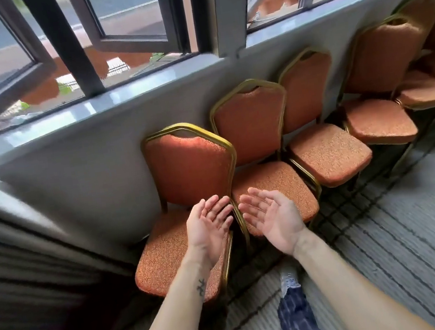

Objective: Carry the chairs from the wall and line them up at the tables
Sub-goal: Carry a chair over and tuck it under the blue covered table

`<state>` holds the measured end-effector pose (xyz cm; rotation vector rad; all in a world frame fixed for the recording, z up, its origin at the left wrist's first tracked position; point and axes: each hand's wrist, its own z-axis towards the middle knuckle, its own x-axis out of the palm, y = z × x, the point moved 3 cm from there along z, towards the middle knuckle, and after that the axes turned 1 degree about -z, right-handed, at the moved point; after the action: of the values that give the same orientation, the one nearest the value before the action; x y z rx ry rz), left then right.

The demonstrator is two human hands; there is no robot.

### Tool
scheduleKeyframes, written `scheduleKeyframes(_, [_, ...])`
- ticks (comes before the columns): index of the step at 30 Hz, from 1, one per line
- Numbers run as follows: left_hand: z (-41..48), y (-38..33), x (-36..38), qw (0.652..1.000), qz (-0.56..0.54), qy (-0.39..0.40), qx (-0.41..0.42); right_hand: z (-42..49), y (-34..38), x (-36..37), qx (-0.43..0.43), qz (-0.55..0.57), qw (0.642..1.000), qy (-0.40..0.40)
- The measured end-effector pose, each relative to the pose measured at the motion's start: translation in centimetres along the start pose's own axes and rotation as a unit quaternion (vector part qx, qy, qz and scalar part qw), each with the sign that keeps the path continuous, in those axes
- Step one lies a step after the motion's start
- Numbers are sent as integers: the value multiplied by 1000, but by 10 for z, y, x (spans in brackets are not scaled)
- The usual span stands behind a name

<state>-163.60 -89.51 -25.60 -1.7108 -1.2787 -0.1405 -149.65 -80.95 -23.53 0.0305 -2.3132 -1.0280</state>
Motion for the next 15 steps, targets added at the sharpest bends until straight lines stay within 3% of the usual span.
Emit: scheduleKeyframes(15, [199,-56,89,983,-49,-153,91,242,122,52,63,-156,975,148])
